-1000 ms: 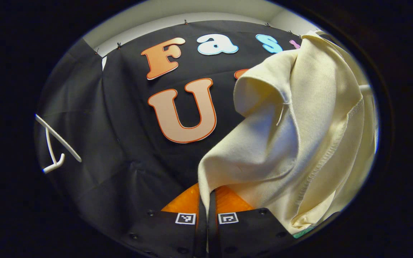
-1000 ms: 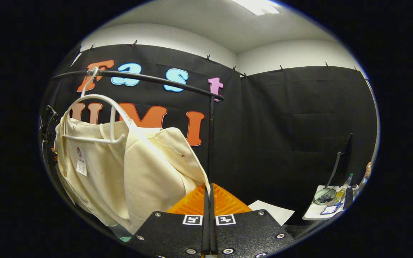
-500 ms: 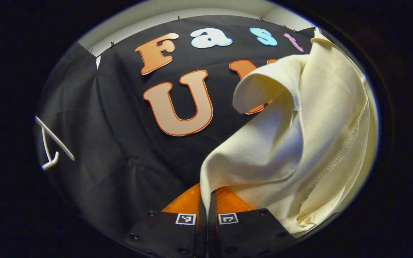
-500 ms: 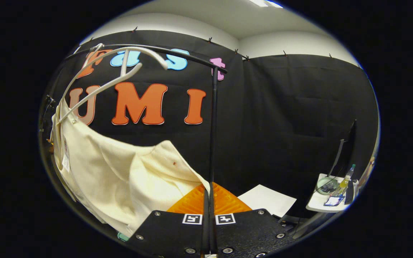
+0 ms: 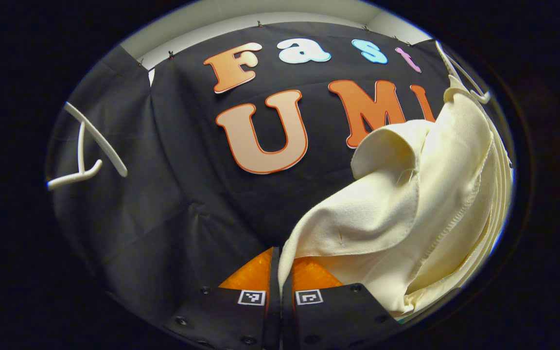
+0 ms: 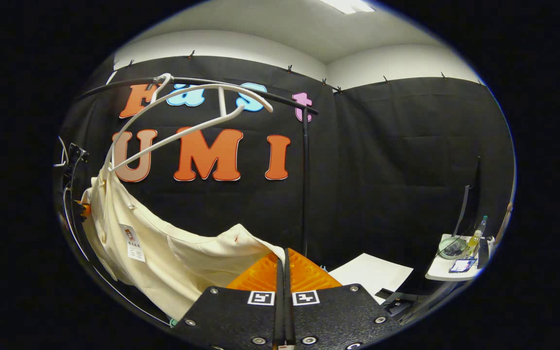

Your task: Grasp the clothes on the hanger with both hands and then place them into the laundry hamper below.

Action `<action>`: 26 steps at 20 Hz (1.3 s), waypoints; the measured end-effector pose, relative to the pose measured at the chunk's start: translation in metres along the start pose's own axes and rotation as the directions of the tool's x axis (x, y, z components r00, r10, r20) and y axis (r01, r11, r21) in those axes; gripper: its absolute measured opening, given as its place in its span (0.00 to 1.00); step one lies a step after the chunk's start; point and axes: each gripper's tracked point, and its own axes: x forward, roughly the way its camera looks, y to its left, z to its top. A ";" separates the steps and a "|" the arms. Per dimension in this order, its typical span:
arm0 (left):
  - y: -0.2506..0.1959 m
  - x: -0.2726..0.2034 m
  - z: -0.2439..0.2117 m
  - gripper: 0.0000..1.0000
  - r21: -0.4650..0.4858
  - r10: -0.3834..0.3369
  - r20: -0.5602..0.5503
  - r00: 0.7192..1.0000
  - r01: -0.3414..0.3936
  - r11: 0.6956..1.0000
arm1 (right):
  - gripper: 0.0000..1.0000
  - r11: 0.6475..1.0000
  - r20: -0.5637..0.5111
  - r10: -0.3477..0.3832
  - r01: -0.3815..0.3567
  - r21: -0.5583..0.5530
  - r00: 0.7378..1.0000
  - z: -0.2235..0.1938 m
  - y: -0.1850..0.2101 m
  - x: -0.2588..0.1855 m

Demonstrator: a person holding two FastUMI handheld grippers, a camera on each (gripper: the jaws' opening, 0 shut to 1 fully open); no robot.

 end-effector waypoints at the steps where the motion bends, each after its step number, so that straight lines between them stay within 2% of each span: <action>1: -0.003 -0.001 -0.009 0.09 -0.035 -0.028 -0.008 1.000 0.027 0.999 | 0.00 1.000 0.009 0.012 -0.012 -0.007 1.000 0.004 0.007 -0.005; 3: -0.019 -0.008 -0.028 0.08 -0.133 -0.111 -0.035 0.993 0.105 0.986 | 0.00 0.999 0.016 0.038 -0.038 -0.005 0.999 0.006 0.020 -0.018; 5: -0.027 -0.019 -0.051 0.09 -0.171 -0.148 -0.064 0.987 0.135 0.976 | 0.00 0.997 0.022 0.072 -0.072 -0.003 0.997 0.007 0.037 -0.030; 11: -0.046 -0.089 -0.064 0.08 -0.095 -0.231 -0.012 0.973 0.229 0.969 | 0.00 0.987 0.018 0.143 -0.142 -0.070 0.990 0.004 0.080 -0.073; 16: -0.052 -0.167 -0.028 0.09 -0.046 -0.306 0.080 0.949 0.310 0.950 | 0.00 0.981 0.012 0.187 -0.186 -0.057 0.982 0.018 0.102 -0.121; 22: -0.055 -0.254 0.025 0.08 -0.153 -0.414 0.190 0.890 0.443 0.883 | 0.00 0.980 0.044 0.184 -0.180 -0.086 0.982 0.046 0.103 -0.182; 24: -0.061 -0.281 0.010 0.09 -0.207 -0.465 0.156 0.871 0.490 0.847 | 0.00 0.977 0.020 0.197 -0.194 -0.085 0.980 0.034 0.110 -0.191; 26: -0.071 -0.300 -0.009 0.08 -0.214 -0.506 0.156 0.848 0.530 0.821 | 0.00 0.973 -0.002 0.217 -0.217 -0.073 0.976 0.017 0.119 -0.191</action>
